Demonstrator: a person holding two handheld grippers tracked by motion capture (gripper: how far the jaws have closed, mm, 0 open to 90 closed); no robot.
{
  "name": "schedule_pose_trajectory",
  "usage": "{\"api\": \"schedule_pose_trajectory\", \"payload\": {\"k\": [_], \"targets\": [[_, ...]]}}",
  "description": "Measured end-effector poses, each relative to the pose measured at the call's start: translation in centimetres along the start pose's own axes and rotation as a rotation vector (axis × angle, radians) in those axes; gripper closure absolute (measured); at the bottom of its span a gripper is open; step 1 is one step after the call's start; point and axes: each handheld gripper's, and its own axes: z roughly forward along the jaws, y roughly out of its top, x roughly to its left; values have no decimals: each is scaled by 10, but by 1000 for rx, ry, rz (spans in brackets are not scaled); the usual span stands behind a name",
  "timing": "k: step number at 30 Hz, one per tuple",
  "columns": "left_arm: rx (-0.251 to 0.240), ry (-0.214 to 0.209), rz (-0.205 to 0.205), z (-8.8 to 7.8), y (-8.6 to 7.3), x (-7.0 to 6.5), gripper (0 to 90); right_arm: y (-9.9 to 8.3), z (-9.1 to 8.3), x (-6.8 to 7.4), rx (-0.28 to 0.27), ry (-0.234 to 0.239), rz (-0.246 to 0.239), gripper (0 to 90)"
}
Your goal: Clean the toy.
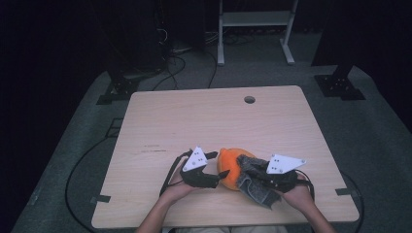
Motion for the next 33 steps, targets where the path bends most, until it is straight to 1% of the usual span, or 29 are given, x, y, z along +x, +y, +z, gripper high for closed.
{"api": "schedule_pose_trajectory", "payload": {"k": [1,2,3,4,5,6,7,8,9,10,11,12,13,14,15,16,18,22,23,24,25,26,27,28,29,30,31,32,33], "targets": [[0,0,0,0,0,0,340,0,0,0,0,0,0,771],[11,-9,3,1,-1,0,377,-2,-2,-3,-4,-5,10,772],[15,-20,-3,2,-3,-1,377,-2,-2,-3,-4,-5,10,772],[23,-27,-6,7,-4,-3,471,-4,-3,-5,-2,-9,19,772],[23,-27,-6,7,-4,-3,481,-4,-3,-5,-2,-9,19,772],[26,-19,-8,9,-2,-5,490,-3,-5,-4,1,-30,16,773],[26,-19,-8,9,-2,-5,496,-3,-5,-4,1,-30,16,773],[21,-20,-22,10,-3,-4,499,2,-10,4,-25,-41,-16,773],[21,-20,-22,10,-3,-4,500,2,-10,4,-25,-41,-16,773],[14,-21,-48,11,-3,-3,500,8,-10,13,-56,-28,-28,774],[14,-21,-48,11,-3,-3,500,10,-8,18,-58,-21,-36,774],[15,-13,-51,12,-3,-2,500,11,-4,21,-49,-18,-48,774],[15,-13,-51,12,-3,-2,498,11,-4,21,-49,-18,-48,774],[21,-3,-49,11,-4,-2,495,11,3,24,-20,-19,-66,774],[21,-3,-49,11,-4,-2,490,11,3,24,-20,-19,-66,774],[30,9,-34,11,-5,-2,486,8,5,21,-15,-13,-52,775],[34,13,-28,11,-5,-1,481,4,1,16,1,-32,-55,775],[34,12,-27,11,-6,-1,477,-9,-11,1,33,-78,1,776],[34,12,-27,11,-6,-1,476,-9,-11,1,33,-78,1,776],[38,8,-19,12,-7,-2,476,-10,-16,-3,18,-92,20,775],[38,8,-19,12,-7,-2,475,-8,-16,-4,0,-90,23,775],[38,1,-8,13,-6,-3,474,-5,-16,-4,-16,-80,26,775],[38,1,-8,13,-6,-3,470,-5,-16,-4,-16,-80,26,775],[31,-3,5,12,-5,-5,456,1,-12,-3,-17,-65,16,775],[31,-3,5,12,-5,-5,402,1,-12,-3,-17,-65,16,775],[45,36,-11,12,-5,-4,290,0,-6,-4,10,-51,7,775],[45,36,-11,12,-5,-4,243,-2,-6,-5,8,-40,17,775],[51,22,-64,14,-6,0,218,-3,-7,-5,7,-38,22,775],[51,22,-64,14,-6,0,219,-3,-7,-5,7,-38,22,775]]}}
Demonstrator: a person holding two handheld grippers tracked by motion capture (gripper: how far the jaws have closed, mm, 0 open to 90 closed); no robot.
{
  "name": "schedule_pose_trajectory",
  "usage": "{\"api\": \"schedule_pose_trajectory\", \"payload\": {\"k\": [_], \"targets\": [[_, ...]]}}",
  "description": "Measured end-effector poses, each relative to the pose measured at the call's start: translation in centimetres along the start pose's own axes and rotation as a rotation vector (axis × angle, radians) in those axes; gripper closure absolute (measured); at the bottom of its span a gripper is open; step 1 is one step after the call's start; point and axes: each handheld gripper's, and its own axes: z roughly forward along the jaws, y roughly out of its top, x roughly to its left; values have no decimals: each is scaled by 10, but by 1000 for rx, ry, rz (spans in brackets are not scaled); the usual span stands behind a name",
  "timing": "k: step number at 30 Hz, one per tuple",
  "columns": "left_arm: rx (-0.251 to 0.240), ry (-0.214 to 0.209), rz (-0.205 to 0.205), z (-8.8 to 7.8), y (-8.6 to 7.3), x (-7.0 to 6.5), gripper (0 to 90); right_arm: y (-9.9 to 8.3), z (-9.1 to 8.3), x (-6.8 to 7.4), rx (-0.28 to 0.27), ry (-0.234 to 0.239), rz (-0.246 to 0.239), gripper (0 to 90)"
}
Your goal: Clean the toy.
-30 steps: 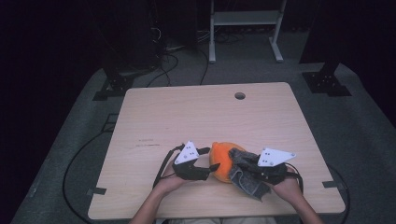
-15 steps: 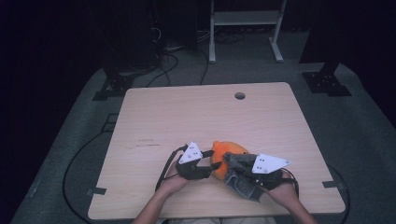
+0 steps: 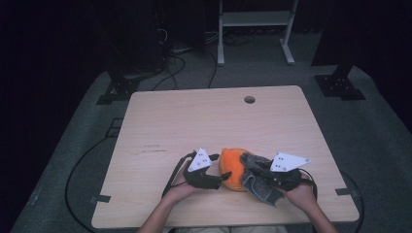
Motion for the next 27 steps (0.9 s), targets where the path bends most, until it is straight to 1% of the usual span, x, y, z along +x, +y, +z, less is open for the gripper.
{"api": "schedule_pose_trajectory", "payload": {"k": [1,2,3,4,5,6,7,8,10,11,13,15,16,17,18,20,21,22,23,24,26,27], "targets": [[-1,-27,-17,2,0,0,245,-1,-2,-1,10,-1,-1,774],[-1,-27,-17,2,0,0,288,-1,-2,-1,10,-1,-1,774],[-3,-33,13,3,0,-5,316,1,-4,-2,17,1,0,775],[-3,-33,13,3,0,-5,328,1,-4,-2,17,1,0,775],[-2,-34,67,2,2,-9,336,7,-9,1,19,1,-32,775],[-2,-34,67,2,2,-9,343,7,-9,1,19,1,-32,775],[2,-29,141,2,4,-16,345,19,-13,5,6,47,-67,775],[2,-29,141,2,4,-16,348,19,-13,5,6,47,-67,775],[1,-35,204,3,6,-24,350,32,-14,12,2,60,-121,776],[1,-35,234,3,7,-28,352,37,-13,15,3,79,-132,775],[8,-40,294,3,7,-35,355,43,-6,20,12,100,-151,776],[21,-33,321,2,7,-38,359,42,2,23,45,108,-156,776],[19,-41,311,2,5,-37,363,37,4,20,45,121,-135,776],[19,-41,311,2,5,-37,365,37,4,20,45,121,-135,776],[20,-45,303,2,4,-35,365,35,3,18,42,123,-126,777],[22,-46,289,1,2,-33,366,31,-1,13,49,106,-110,776],[18,-50,278,1,1,-31,365,23,-4,5,47,93,-78,776],[18,-50,278,1,1,-31,358,23,-4,5,47,93,-78,776],[13,-54,270,0,1,-31,358,19,-6,1,43,93,-52,776],[-2,-52,241,1,2,-30,326,15,-7,-2,39,95,-32,777],[6,-15,165,4,5,-26,183,10,-9,-5,27,98,-7,777],[18,-17,103,8,6,-24,142,10,-11,-4,29,98,-8,776]]}}
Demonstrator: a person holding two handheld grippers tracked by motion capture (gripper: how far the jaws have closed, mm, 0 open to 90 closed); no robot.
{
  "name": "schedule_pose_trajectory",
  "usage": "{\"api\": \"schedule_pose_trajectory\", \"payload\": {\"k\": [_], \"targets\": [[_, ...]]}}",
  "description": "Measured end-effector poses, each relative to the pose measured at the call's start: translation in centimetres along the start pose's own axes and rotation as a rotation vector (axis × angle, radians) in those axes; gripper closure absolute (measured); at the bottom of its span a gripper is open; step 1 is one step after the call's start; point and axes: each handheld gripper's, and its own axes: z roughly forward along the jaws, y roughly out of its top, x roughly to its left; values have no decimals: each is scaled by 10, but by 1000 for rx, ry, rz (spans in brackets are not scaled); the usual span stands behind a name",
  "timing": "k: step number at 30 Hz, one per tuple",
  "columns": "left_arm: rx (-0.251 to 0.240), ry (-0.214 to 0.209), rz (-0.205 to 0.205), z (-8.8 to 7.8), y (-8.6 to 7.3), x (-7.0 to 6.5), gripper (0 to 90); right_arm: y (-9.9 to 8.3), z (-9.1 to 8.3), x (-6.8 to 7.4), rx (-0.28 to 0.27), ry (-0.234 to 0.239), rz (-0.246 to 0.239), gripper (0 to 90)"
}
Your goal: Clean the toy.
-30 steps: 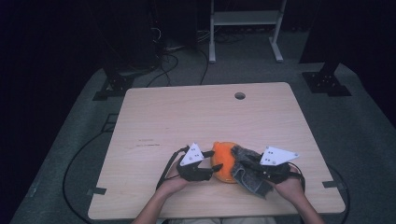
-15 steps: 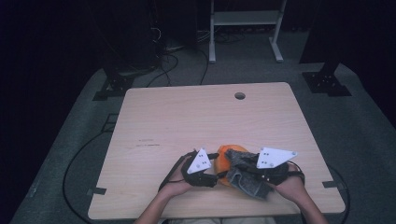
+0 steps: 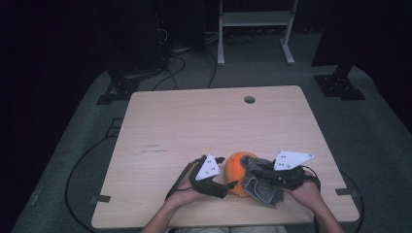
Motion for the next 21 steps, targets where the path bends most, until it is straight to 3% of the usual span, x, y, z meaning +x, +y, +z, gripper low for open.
{"api": "schedule_pose_trajectory", "payload": {"k": [2,3,4,5,6,7,8,10,11,12,14,17,21], "targets": [[-2,-5,2,1,0,-1,203,1,0,0,4,4,0,776],[-10,-21,23,0,-1,-2,253,1,0,0,6,7,-2,776],[-10,-8,77,-1,0,-7,268,3,0,0,7,9,-7,776],[-10,-8,77,-1,0,-7,287,3,0,0,7,9,-7,776],[-11,-5,128,-2,0,-12,299,8,-4,2,-4,16,-15,776],[-11,-5,128,-2,0,-12,308,8,-4,2,-4,16,-15,776],[-10,-5,159,-1,0,-15,312,17,-7,7,-30,29,-23,776],[-6,-4,232,-2,1,-21,319,28,-6,13,-49,43,-43,776],[-4,7,303,-2,3,-30,319,33,-4,16,-50,50,-54,776],[-4,7,303,-2,3,-30,318,33,-4,16,-50,50,-54,776],[3,18,360,-2,2,-37,319,40,2,21,-25,46,-77,776],[7,19,361,-3,1,-36,328,39,7,19,-8,42,-56,778],[3,5,334,-3,-2,-32,329,26,2,2,-20,14,15,778]]}}
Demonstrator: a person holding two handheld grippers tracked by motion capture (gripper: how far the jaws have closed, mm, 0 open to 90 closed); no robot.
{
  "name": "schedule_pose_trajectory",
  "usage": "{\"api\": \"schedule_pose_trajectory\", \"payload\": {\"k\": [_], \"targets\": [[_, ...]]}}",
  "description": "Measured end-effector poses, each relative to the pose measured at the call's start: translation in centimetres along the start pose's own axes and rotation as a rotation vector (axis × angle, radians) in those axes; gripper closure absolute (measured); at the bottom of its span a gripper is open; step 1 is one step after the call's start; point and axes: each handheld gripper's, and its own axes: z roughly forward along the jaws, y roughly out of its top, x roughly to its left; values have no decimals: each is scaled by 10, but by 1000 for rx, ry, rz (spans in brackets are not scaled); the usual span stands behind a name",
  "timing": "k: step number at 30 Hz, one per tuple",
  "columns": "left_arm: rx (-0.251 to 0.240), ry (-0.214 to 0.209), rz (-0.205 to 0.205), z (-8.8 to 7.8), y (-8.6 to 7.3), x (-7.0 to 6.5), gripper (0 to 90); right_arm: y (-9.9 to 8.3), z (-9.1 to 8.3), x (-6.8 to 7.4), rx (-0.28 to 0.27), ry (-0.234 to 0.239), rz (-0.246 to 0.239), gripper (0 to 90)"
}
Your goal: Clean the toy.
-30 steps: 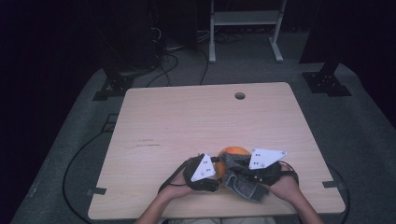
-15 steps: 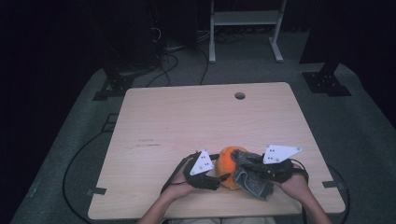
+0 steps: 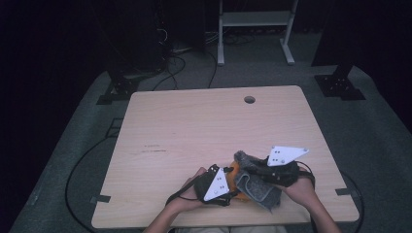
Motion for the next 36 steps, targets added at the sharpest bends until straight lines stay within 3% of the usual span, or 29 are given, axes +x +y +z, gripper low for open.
{"api": "schedule_pose_trajectory", "payload": {"k": [6,11,13,15,18,19,26,28,32,34,36], "targets": [[2,-8,-31,0,-3,3,329,-24,-9,-20,2,-50,84,777],[11,-3,-3,0,-1,0,328,-14,-11,-12,-47,-18,63,777],[13,-5,22,0,0,-2,328,1,-4,1,-61,15,26,777],[19,-12,20,-1,-1,-4,328,5,3,6,-51,23,16,777],[23,-19,15,-1,-2,-4,326,3,8,4,-37,18,20,777],[22,-20,12,-1,-2,-4,326,-2,8,-1,-43,16,43,778],[27,-30,-30,-2,-7,2,327,-21,1,-19,-39,-25,112,778],[36,-33,-51,-3,-9,6,327,-32,-3,-26,4,-78,117,778],[46,-34,-72,-4,-13,9,326,-44,-11,-30,38,-112,129,777],[68,-30,-78,-4,-15,12,326,-44,-14,-27,31,-116,123,776],[78,-24,-106,-5,-20,15,327,-39,-19,-19,-8,-79,92,776]]}}
